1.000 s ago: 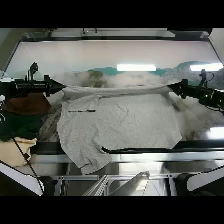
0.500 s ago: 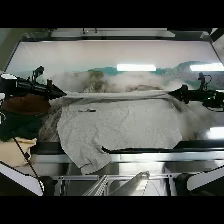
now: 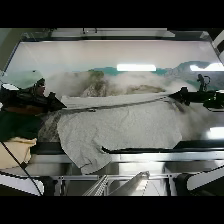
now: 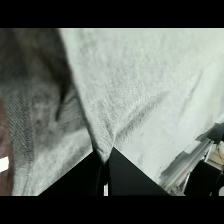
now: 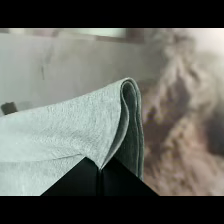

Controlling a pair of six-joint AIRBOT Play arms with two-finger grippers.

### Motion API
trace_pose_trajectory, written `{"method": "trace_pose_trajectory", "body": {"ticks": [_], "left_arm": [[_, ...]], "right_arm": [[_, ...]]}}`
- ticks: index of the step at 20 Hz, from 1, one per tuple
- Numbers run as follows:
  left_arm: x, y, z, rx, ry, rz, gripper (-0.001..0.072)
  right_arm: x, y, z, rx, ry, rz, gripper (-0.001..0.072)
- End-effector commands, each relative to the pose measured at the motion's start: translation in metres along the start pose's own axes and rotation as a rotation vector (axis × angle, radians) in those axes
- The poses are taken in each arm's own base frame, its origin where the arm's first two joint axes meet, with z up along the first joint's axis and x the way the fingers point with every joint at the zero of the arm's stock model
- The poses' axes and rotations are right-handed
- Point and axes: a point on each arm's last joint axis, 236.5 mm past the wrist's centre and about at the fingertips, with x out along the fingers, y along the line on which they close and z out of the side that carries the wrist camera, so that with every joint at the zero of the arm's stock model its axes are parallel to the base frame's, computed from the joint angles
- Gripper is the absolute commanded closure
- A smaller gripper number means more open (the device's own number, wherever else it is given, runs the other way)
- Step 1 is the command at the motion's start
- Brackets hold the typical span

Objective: Fold the shirts.

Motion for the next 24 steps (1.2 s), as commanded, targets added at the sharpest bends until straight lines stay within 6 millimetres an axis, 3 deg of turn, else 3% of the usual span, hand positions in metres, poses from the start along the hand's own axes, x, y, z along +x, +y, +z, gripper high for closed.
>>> {"method": "trace_pose_trajectory", "body": {"ticks": [1,8,12,13,14,18,21,24], "left_arm": [[0.010,0.016,0.000,-0.008,-0.043,0.041,0.0693],[0.007,0.014,0.005,0.003,-0.050,0.044,0.0694],[0.007,0.009,-0.003,0.002,-0.017,0.025,0.0690],[0.007,0.006,-0.007,0.000,-0.001,0.013,0.0522],[0.007,0.003,-0.010,-0.003,0.013,-0.001,0.0388],[0.004,-0.006,-0.022,0.005,0.071,-0.033,0.0379],[-0.023,-0.024,-0.023,0.000,0.111,-0.069,0.0378],[-0.061,-0.026,-0.021,-0.035,0.072,-0.029,0.0378]], "right_arm": [[0.000,0.002,-0.004,-0.001,0.016,0.009,0.0700],[0.000,-0.001,-0.014,-0.017,0.061,-0.004,0.0699],[0.000,-0.001,-0.014,-0.019,0.062,-0.004,0.0683],[0.000,0.000,-0.015,-0.019,0.065,0.000,0.0533],[-0.001,0.002,-0.018,-0.018,0.076,0.011,0.0445],[-0.004,0.012,-0.030,-0.020,0.128,0.051,0.0445],[-0.021,0.013,-0.029,0.014,0.124,0.064,0.0445],[-0.065,-0.016,-0.031,0.060,0.115,-0.067,0.0446]]}}
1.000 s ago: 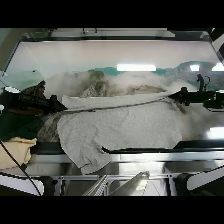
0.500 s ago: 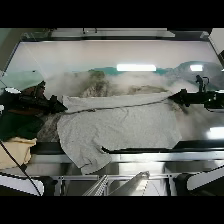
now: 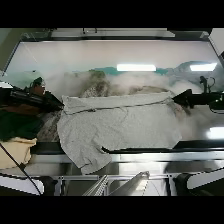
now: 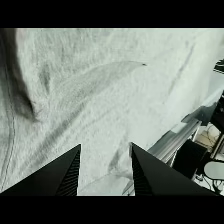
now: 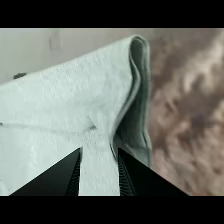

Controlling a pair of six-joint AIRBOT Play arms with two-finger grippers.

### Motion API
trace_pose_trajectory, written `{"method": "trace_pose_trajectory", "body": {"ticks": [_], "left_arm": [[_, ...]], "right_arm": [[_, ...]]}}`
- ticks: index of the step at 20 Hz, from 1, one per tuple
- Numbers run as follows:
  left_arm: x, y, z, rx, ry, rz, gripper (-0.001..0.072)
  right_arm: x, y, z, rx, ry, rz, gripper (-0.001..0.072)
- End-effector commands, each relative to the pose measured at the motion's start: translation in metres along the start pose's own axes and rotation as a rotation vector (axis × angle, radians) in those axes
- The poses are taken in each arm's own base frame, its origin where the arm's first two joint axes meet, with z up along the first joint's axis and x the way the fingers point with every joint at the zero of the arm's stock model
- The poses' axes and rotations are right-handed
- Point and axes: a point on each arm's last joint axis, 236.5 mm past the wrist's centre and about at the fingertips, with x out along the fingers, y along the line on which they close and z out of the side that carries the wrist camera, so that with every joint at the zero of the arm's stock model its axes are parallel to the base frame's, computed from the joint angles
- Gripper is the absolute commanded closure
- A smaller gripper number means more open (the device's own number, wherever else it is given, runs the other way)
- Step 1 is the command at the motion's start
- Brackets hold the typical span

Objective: Fold the shirts.

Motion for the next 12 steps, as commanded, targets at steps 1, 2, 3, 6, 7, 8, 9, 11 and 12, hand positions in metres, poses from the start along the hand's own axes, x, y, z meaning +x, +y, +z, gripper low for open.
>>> {"method": "trace_pose_trajectory", "body": {"ticks": [1,2,3,6,7,8,9,11,12], "left_arm": [[-0.037,-0.003,-0.013,-0.042,-0.020,0.045,0.0379],[-0.044,0.001,-0.021,-0.064,-0.046,0.073,0.0378],[-0.046,0.002,-0.033,-0.083,-0.057,0.088,0.0379],[-0.035,0.004,-0.077,-0.134,-0.095,0.099,0.0378],[-0.026,0.004,-0.092,-0.147,-0.104,0.103,0.0378],[-0.018,0.005,-0.106,-0.156,-0.112,0.107,0.0378],[-0.011,0.006,-0.120,-0.165,-0.118,0.109,0.0379],[0.001,0.010,-0.137,-0.172,-0.152,0.126,0.0379],[0.005,0.013,-0.142,-0.172,-0.175,0.136,0.0379]], "right_arm": [[-0.046,-0.028,-0.016,0.061,0.024,-0.132,0.0446],[-0.061,-0.034,-0.024,0.077,0.041,-0.165,0.0446],[-0.071,-0.033,-0.031,0.088,0.054,-0.170,0.0447],[-0.080,-0.015,-0.057,0.115,0.075,-0.140,0.0468],[-0.078,-0.008,-0.075,0.126,0.104,-0.128,0.0468],[-0.077,-0.005,-0.094,0.136,0.136,-0.140,0.0467],[-0.077,-0.008,-0.119,0.155,0.173,-0.182,0.0465],[-0.079,-0.024,-0.157,0.174,0.208,-0.304,0.0339],[-0.078,-0.031,-0.166,0.173,0.199,-0.341,0.0142]]}}
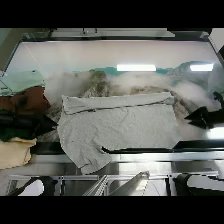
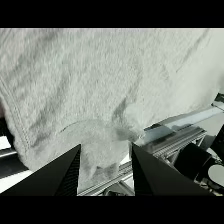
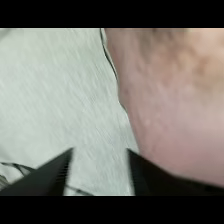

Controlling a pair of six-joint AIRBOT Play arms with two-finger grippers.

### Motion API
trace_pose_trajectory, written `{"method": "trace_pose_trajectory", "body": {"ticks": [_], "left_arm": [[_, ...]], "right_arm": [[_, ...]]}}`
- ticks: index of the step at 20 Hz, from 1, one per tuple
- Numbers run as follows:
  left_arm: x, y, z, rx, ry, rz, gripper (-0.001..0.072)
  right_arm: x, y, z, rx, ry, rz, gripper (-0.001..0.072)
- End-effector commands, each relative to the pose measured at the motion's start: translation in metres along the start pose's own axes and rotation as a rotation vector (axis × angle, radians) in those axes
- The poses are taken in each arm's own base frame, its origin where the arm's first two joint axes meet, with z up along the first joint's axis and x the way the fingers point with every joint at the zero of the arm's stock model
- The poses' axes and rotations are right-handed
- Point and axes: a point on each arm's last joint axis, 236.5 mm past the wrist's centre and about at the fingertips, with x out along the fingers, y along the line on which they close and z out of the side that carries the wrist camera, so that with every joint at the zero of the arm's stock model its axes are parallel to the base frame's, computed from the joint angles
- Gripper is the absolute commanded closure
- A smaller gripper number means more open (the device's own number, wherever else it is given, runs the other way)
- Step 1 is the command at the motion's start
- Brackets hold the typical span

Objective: Fold the shirts.

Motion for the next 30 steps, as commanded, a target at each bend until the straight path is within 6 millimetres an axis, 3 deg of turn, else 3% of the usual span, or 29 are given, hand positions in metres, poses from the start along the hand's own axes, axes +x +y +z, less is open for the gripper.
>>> {"method": "trace_pose_trajectory", "body": {"ticks": [1,5,8,10,11,14,18,23,27,30], "left_arm": [[0.016,0.014,-0.025,-0.017,-0.088,0.036,0.0379],[0.021,0.017,-0.038,0.008,-0.165,0.059,0.0379],[0.020,0.015,-0.045,0.038,-0.203,0.067,0.0379],[0.019,0.013,-0.049,0.055,-0.222,0.070,0.0379],[0.018,0.012,-0.050,0.064,-0.226,0.070,0.0379],[0.015,0.006,-0.056,0.090,-0.232,0.067,0.0379],[0.010,0.001,-0.056,0.120,-0.262,0.071,0.0382],[0.017,0.005,-0.055,0.075,-0.223,0.052,0.0383],[0.031,0.005,-0.054,0.033,-0.143,-0.014,0.0384],[0.038,0.009,-0.059,0.002,-0.085,-0.031,0.0384]], "right_arm": [[0.015,-0.029,-0.049,0.036,0.034,-0.143,0.0060],[0.029,-0.041,-0.053,0.063,0.030,-0.155,0.0060],[0.038,-0.039,-0.058,0.060,0.073,-0.131,0.0061],[0.048,-0.025,-0.061,0.031,0.106,-0.076,0.0082],[0.055,-0.015,-0.062,0.011,0.127,-0.045,0.0142],[0.062,0.007,-0.082,-0.033,0.233,0.001,0.0156],[0.050,0.030,-0.095,-0.025,0.283,0.061,0.0156],[0.036,0.053,-0.092,-0.057,0.253,0.107,0.0157],[0.038,0.047,-0.086,-0.079,0.223,0.080,0.0157],[0.045,0.019,-0.092,-0.077,0.233,-0.024,0.0177]]}}
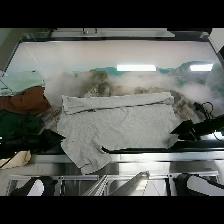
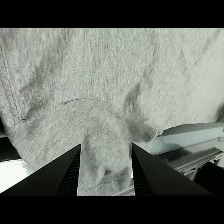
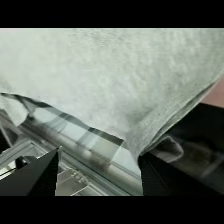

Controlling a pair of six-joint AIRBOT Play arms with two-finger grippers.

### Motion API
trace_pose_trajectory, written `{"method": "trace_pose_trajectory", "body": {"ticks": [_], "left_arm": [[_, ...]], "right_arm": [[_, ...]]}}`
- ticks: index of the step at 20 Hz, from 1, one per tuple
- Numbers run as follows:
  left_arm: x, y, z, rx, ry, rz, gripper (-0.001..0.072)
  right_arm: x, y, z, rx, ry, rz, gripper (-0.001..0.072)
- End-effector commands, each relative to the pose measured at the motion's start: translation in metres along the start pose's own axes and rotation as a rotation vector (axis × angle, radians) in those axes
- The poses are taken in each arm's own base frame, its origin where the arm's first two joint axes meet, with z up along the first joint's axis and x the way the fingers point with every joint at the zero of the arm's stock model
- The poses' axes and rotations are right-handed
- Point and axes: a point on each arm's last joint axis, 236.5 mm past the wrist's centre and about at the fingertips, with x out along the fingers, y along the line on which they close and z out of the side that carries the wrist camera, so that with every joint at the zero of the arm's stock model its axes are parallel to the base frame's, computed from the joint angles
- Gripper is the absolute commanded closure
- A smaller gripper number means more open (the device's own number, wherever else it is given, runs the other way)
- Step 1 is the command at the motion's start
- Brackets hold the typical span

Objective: Fold the shirts.

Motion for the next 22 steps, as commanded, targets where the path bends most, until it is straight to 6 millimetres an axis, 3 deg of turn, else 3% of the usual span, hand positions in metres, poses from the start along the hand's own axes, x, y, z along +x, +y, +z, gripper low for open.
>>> {"method": "trace_pose_trajectory", "body": {"ticks": [1,4,6,13,15,17,19,20,22], "left_arm": [[0.007,0.002,-0.006,-0.026,0.060,-0.027,0.0384],[0.006,0.001,-0.005,-0.021,0.056,-0.025,0.0384],[0.003,0.000,-0.004,0.005,0.032,-0.013,0.0384],[-0.009,-0.007,0.003,0.076,-0.059,0.015,0.0384],[-0.006,-0.005,-0.001,0.057,-0.025,0.007,0.0384],[0.000,-0.002,-0.008,0.023,0.032,-0.009,0.0384],[0.005,0.001,-0.012,-0.011,0.077,-0.018,0.0385],[0.006,0.003,-0.013,-0.024,0.092,-0.021,0.0385],[0.009,0.011,-0.018,-0.041,0.123,0.003,0.0385]], "right_arm": [[0.007,-0.026,-0.007,0.005,0.010,-0.092,0.0296],[0.017,-0.036,-0.007,0.025,-0.011,-0.114,0.0315],[0.017,-0.038,-0.006,0.026,-0.019,-0.120,0.0374],[0.016,-0.040,0.010,0.029,-0.087,-0.129,0.0374],[0.017,-0.036,0.006,0.031,-0.067,-0.109,0.0378],[0.018,-0.029,-0.004,0.032,-0.027,-0.080,0.0539],[0.018,-0.023,-0.013,0.039,0.012,-0.057,0.0563],[0.017,-0.023,-0.015,0.039,0.024,-0.058,0.0688],[0.015,-0.030,-0.016,0.054,0.029,-0.090,0.0699]]}}
